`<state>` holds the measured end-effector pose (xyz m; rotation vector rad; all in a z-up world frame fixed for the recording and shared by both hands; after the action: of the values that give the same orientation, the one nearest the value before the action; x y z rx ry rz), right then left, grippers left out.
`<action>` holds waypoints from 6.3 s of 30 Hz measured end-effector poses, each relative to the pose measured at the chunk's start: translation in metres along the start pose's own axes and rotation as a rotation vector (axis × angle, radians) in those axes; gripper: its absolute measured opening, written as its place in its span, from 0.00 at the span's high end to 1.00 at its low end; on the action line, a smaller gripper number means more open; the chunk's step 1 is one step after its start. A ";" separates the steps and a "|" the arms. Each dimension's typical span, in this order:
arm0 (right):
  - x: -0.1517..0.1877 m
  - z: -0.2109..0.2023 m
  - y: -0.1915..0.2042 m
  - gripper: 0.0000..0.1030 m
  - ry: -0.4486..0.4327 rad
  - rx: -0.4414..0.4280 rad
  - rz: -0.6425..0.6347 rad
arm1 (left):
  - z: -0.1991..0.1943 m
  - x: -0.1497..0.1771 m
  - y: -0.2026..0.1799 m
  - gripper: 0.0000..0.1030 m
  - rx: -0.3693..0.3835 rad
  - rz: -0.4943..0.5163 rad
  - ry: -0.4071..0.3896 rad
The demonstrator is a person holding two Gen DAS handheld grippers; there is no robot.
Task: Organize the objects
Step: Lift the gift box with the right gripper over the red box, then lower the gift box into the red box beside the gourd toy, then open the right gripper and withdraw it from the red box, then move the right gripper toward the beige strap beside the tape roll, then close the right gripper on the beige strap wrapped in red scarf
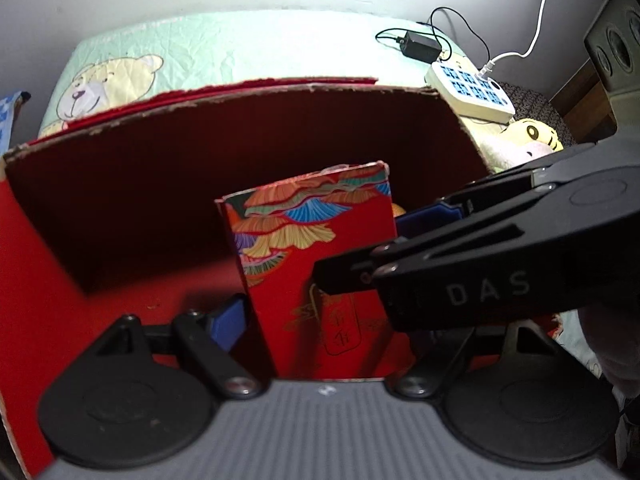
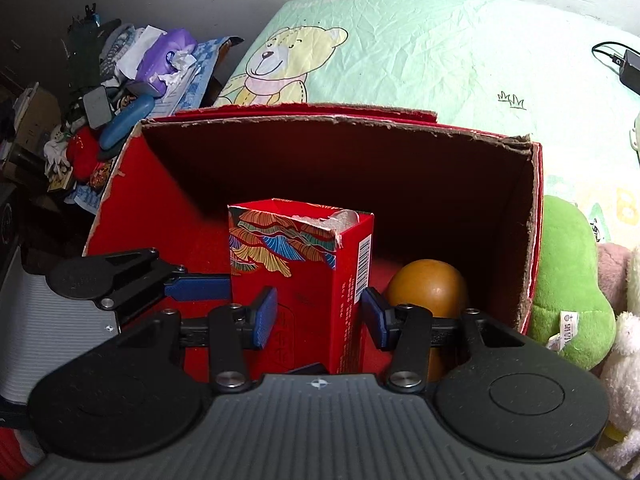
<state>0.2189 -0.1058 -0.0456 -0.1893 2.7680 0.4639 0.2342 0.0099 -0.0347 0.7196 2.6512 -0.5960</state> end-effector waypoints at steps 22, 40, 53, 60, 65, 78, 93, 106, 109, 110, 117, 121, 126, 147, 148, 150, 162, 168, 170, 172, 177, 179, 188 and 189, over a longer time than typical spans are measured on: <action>0.002 0.007 -0.008 0.51 -0.027 0.013 0.057 | -0.002 0.013 0.011 0.24 -0.010 -0.013 -0.006; -0.011 0.041 0.027 0.52 0.011 -0.183 0.161 | -0.023 0.028 0.045 0.24 -0.184 -0.066 -0.035; -0.004 0.041 0.021 0.56 -0.027 -0.187 0.195 | -0.015 0.020 0.040 0.21 -0.255 -0.041 -0.050; -0.001 0.038 0.022 0.58 -0.068 -0.166 0.185 | -0.016 0.020 0.038 0.19 -0.263 -0.029 -0.061; 0.003 0.030 0.021 0.58 -0.131 -0.168 0.192 | -0.028 0.021 0.032 0.17 -0.280 -0.013 -0.106; 0.025 -0.006 0.029 0.58 -0.240 -0.133 0.158 | -0.050 0.026 0.014 0.11 -0.316 -0.010 -0.167; 0.059 -0.055 0.049 0.57 -0.371 -0.137 0.101 | -0.094 0.054 -0.020 0.11 -0.422 -0.008 -0.255; 0.102 -0.079 0.047 0.57 -0.388 -0.161 0.030 | -0.108 0.088 -0.055 0.11 -0.507 -0.061 -0.266; 0.111 -0.082 0.045 0.57 -0.382 -0.178 0.026 | -0.109 0.095 -0.061 0.11 -0.522 -0.072 -0.265; 0.114 -0.083 0.045 0.57 -0.381 -0.182 0.023 | -0.109 0.098 -0.062 0.11 -0.529 -0.077 -0.264; 0.131 -0.080 0.041 0.57 -0.346 -0.203 0.017 | -0.103 0.114 -0.071 0.11 -0.555 -0.111 -0.238; 0.138 -0.075 0.037 0.57 -0.326 -0.206 0.020 | -0.096 0.121 -0.072 0.11 -0.568 -0.127 -0.216; 0.148 -0.066 0.031 0.57 -0.289 -0.199 0.044 | -0.085 0.131 -0.072 0.11 -0.575 -0.151 -0.180; 0.174 -0.033 0.028 0.57 -0.132 -0.188 0.087 | -0.082 0.187 -0.047 0.14 -0.421 -0.219 -0.135; 0.174 -0.031 0.029 0.57 -0.125 -0.189 0.090 | -0.083 0.190 -0.046 0.15 -0.404 -0.220 -0.139; 0.174 -0.026 0.030 0.57 -0.108 -0.192 0.094 | -0.086 0.195 -0.046 0.15 -0.363 -0.218 -0.151; 0.170 0.005 0.047 0.50 -0.038 -0.171 0.080 | -0.077 0.196 -0.052 0.15 -0.233 -0.150 -0.170; 0.165 0.017 0.049 0.47 -0.023 -0.149 0.087 | -0.066 0.193 -0.043 0.15 -0.178 -0.153 -0.145; 0.163 0.019 0.050 0.46 -0.023 -0.149 0.087 | -0.062 0.191 -0.040 0.15 -0.164 -0.152 -0.130; 0.162 0.023 0.051 0.46 -0.019 -0.150 0.090 | -0.062 0.190 -0.041 0.14 -0.154 -0.134 -0.136; 0.158 0.026 0.056 0.47 -0.036 -0.142 0.068 | -0.063 0.184 -0.042 0.16 -0.112 -0.103 -0.136; 0.156 0.026 0.055 0.51 -0.037 -0.138 0.059 | -0.062 0.182 -0.041 0.16 -0.105 -0.095 -0.131; 0.161 0.019 0.037 0.58 -0.037 -0.164 0.119 | -0.060 0.172 -0.046 0.17 -0.034 -0.047 -0.109; 0.161 0.017 0.034 0.58 -0.041 -0.165 0.127 | -0.058 0.170 -0.049 0.17 -0.032 -0.037 -0.108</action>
<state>0.0664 -0.0806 -0.1056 -0.0420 2.7119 0.7219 0.0568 0.0674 -0.0397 0.6131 2.5728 -0.5840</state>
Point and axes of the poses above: each gripper's, at about its wrist camera, not at the fingertips, and z roughly the way its jaws point, y to its left, x to its underside, the point moved 1 cm from there along z, roughly the way its jaws point, and after that the axes turned 3 degrees about x, right-handed, at the moved point
